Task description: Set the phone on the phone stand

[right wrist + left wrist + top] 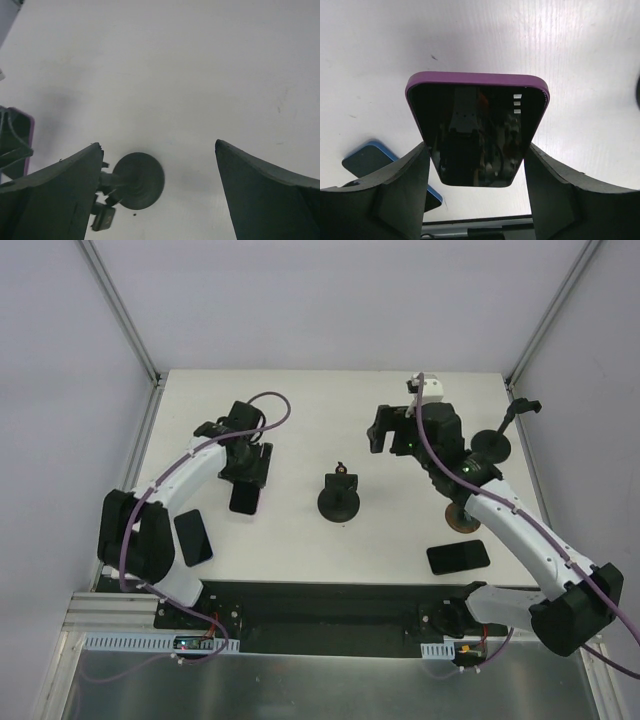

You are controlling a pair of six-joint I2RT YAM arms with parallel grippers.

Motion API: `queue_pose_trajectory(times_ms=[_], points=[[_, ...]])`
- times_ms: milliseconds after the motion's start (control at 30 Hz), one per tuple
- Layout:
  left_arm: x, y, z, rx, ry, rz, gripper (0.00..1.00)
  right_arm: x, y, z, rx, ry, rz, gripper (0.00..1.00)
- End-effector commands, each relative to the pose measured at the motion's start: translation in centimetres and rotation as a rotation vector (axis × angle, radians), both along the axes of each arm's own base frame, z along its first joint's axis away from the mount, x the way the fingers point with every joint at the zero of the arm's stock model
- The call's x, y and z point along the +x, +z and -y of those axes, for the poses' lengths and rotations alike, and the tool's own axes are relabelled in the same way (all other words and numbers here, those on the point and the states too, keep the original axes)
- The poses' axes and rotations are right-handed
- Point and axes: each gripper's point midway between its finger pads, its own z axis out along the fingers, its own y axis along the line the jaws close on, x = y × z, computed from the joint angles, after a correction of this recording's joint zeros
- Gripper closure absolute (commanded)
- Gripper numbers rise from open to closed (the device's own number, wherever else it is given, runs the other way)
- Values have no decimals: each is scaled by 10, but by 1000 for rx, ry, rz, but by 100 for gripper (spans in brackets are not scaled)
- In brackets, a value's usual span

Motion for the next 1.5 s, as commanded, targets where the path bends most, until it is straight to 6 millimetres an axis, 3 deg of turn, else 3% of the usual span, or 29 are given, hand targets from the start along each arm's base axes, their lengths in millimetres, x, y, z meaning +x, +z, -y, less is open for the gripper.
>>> queue_pose_trajectory(times_ms=[0,67,133,233,367,467,667,900,967,1267,1333,1367,1467], points=[[2,44,-6,-34,66,184,100,-20,43,-46,111,139,136,4],[5,57,-7,-66,83,253,100,-33,54,-73,153,227,173,4],[1,84,-3,-129,84,335,100,-44,66,-95,188,295,211,4],[-5,135,2,-246,124,461,100,-55,65,-123,207,371,216,4],[-31,198,10,-453,181,588,100,-77,73,-160,267,496,196,4],[-48,226,15,-573,217,614,100,-101,80,-192,343,631,191,4],[-70,254,20,-722,279,620,100,-136,84,-239,371,755,191,4],[-80,259,29,-810,289,572,100,-141,70,-264,356,763,168,0],[-82,258,29,-818,304,567,100,-143,66,-268,357,773,160,5],[-84,257,35,-852,310,535,100,-158,66,-284,398,850,156,44],[-84,256,35,-856,310,529,100,-159,67,-284,400,865,163,57],[-85,256,36,-862,304,527,100,-160,69,-284,400,869,169,71],[-89,262,40,-889,262,539,100,-160,69,-280,394,861,180,99]])
